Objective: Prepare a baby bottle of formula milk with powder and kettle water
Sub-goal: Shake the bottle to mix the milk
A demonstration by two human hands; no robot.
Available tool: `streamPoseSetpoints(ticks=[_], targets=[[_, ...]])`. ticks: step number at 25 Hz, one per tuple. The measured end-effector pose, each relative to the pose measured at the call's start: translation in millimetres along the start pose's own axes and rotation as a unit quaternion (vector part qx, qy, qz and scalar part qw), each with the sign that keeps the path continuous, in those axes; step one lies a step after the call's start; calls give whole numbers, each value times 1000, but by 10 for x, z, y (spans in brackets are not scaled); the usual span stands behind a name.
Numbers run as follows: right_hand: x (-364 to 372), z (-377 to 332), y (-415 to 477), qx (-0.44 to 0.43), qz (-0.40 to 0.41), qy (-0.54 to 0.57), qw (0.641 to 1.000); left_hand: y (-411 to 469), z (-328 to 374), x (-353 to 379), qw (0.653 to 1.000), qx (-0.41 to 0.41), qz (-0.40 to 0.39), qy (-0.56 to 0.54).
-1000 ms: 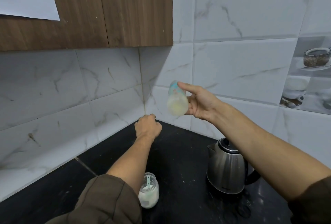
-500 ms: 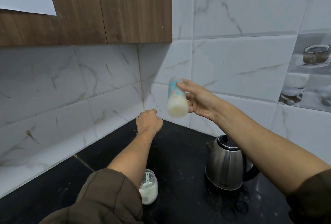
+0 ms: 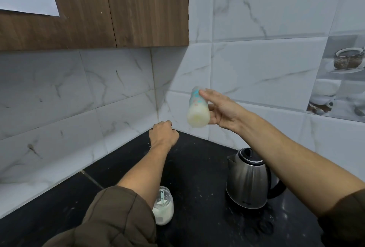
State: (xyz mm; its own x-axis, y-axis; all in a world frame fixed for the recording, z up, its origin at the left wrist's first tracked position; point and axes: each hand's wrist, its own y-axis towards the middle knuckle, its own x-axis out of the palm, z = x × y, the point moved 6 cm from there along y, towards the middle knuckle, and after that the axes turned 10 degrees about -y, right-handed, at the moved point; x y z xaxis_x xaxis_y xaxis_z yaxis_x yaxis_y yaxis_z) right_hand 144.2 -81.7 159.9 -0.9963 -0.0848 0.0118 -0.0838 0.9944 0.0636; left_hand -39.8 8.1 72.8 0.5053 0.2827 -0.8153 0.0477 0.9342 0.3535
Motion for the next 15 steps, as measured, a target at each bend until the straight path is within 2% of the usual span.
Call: streamPoseSetpoints(ticks=[2,4,5,8,9,10,12,14,15], targets=[[-108,-30,26,15,88,92,992,1,-22,-4,1000,0,1,5],[-137,-28,36,34,127,153,979,-4,-44,-23,1000,-5,3,9],[-89,-31,19,43,108,137,984,-3,-52,-31,1000,-5,3,11],[144,-24,-41,30,-42,-16,999,9,-39,-40,1000,-1,-2,11],[192,-32,-59,13,-72,-43,996,7,-31,-50,1000,0,-3,11],[201,-51,-58,2,-67,-40,997,-1,-28,-60,1000,-1,-4,10],[115,-97,-13,6,18,30,999,-20,-44,-73,1000,-2,-4,11],[-27,-92,36,23,118,120,985,-41,-68,-90,1000,-4,-1,11],[-48,-77,42,30,132,137,981,-46,-77,-98,1000,-6,-1,11]])
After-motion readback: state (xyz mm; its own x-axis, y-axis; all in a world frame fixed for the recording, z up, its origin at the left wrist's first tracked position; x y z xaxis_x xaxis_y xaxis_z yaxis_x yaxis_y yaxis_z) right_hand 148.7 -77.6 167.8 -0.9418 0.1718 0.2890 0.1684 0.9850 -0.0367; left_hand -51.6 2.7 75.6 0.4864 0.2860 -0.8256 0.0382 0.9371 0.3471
